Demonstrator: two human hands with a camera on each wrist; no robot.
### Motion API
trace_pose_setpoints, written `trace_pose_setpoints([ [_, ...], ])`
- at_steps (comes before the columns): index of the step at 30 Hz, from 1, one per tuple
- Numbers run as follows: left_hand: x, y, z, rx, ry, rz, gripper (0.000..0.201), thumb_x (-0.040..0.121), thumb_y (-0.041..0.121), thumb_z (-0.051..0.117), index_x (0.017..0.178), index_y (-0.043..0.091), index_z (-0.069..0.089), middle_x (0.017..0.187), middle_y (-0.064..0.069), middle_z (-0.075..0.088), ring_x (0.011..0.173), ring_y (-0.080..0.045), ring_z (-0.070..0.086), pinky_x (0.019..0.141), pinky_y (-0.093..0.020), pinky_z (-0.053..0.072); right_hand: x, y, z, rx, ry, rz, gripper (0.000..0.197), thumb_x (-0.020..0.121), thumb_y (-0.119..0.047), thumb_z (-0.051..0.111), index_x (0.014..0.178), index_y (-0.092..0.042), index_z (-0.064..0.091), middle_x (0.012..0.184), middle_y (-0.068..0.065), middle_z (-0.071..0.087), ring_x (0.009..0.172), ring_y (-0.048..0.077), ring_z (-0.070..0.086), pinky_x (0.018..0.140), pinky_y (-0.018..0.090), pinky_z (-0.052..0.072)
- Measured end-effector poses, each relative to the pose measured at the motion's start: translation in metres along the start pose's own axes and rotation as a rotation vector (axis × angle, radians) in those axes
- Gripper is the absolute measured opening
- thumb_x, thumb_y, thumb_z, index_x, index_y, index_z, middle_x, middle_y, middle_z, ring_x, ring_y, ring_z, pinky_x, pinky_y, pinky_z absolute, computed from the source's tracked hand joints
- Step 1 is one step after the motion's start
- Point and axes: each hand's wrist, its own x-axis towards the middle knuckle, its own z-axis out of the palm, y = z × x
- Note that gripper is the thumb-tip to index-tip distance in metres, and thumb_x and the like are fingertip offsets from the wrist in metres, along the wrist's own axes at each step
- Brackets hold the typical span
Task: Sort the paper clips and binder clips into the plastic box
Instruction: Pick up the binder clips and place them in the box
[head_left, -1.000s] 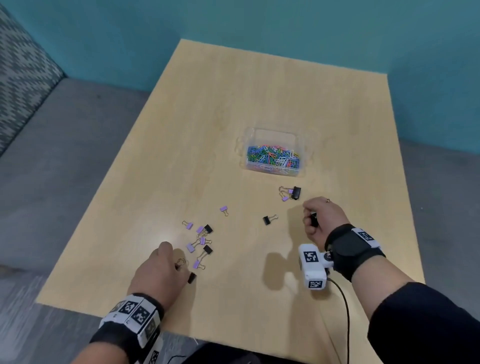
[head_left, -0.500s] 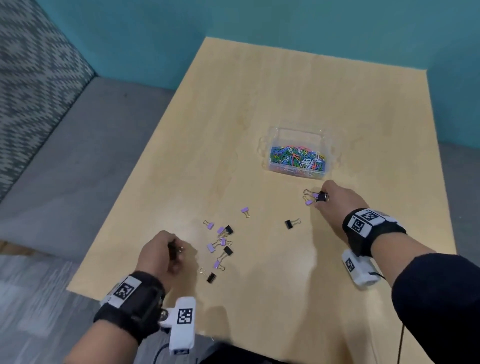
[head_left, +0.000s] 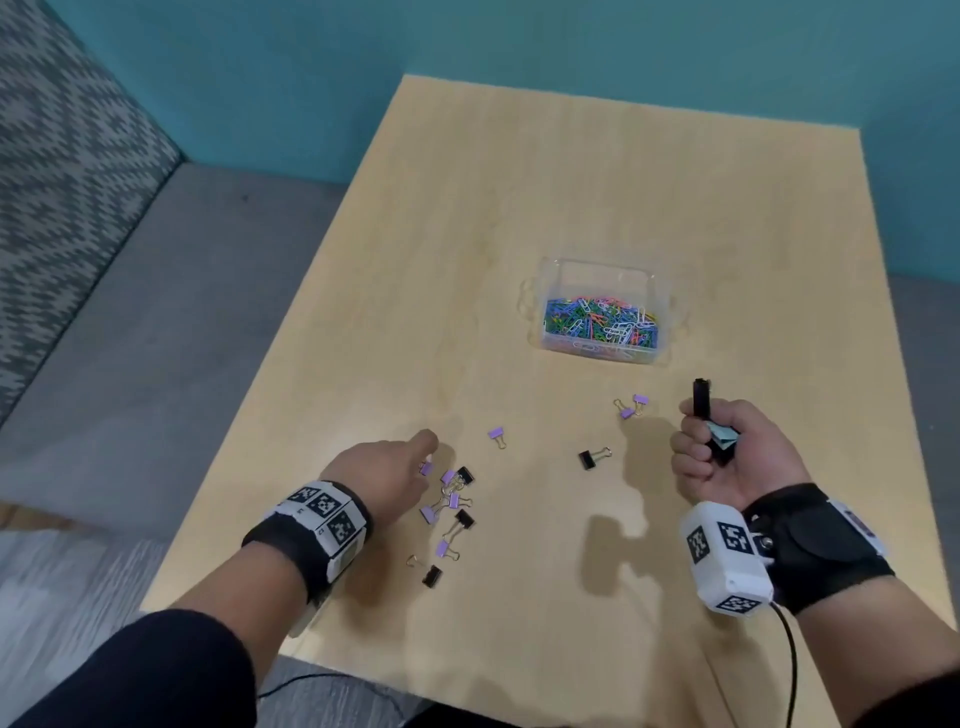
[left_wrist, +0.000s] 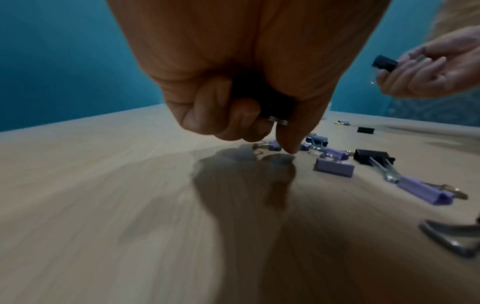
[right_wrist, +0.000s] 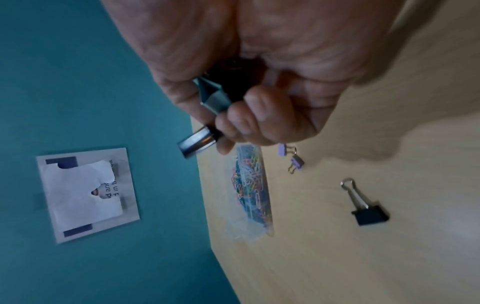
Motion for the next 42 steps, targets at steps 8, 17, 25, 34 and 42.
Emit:
trace_pose_setpoints([
  [8, 0.022, 0.0, -0.008, 0.077, -0.167, 0.113, 0.011, 0.094, 0.032, 0.038, 0.091, 0.023, 0.033, 0.074, 0.003, 0.054, 0.068, -0.018, 0.051, 0.058, -0.031, 0.039, 0.019, -0.03, 0.042, -0.367, 0.135, -0.135, 0.008, 0.085, -0.012, 0.047, 0.081, -0.008, 0.053, 0.056, 0.003, 0.04, 0.045, 0.014, 0.032, 0.038, 0.022, 0.025],
  [17, 0.018, 0.016, -0.006, -0.01, -0.096, -0.006, 0.01, 0.084, 0.022, 0.038, 0.083, 0.024, 0.027, 0.067, 0.003, 0.053, 0.06, -0.017, 0.047, 0.052, -0.028, 0.037, 0.115, -0.124, 0.128, -1.71, 0.239, -0.511, 0.02, 0.088, -0.019, 0.046, 0.087, -0.004, 0.06, 0.088, 0.016, 0.059, 0.073, 0.03, 0.051, 0.06, 0.031, 0.039],
  [25, 0.03, 0.019, -0.046, -0.408, 0.185, -0.131, 0.013, 0.086, 0.018, 0.044, 0.074, 0.021, 0.046, 0.06, -0.002, 0.058, 0.057, -0.021, 0.052, 0.051, -0.032, 0.038, 0.145, -0.127, 0.126, -1.751, 0.052, -0.439, 0.043, 0.081, -0.048, 0.067, 0.109, -0.015, 0.062, 0.105, 0.003, 0.063, 0.088, 0.023, 0.06, 0.073, 0.035, 0.051],
  [34, 0.154, 0.117, -0.158, -0.5, 0.311, 0.07, 0.011, 0.08, 0.011, 0.049, 0.081, 0.013, 0.059, 0.071, -0.007, 0.065, 0.062, -0.024, 0.058, 0.058, -0.03, 0.045, 0.052, -0.091, 0.03, -1.548, 0.031, -0.55, 0.011, 0.087, -0.016, 0.052, 0.089, -0.024, 0.059, 0.081, -0.006, 0.063, 0.075, 0.019, 0.059, 0.066, 0.029, 0.046],
  [42, 0.226, 0.187, -0.158, -0.187, 0.271, 0.176, 0.018, 0.084, 0.025, 0.058, 0.101, 0.022, 0.059, 0.094, -0.002, 0.064, 0.074, -0.02, 0.058, 0.056, -0.026, 0.04, 0.039, -0.018, -0.036, -1.679, -0.013, -0.444, 0.018, 0.09, -0.016, 0.044, 0.104, -0.02, 0.055, 0.099, -0.001, 0.055, 0.083, 0.019, 0.054, 0.076, 0.035, 0.046],
])
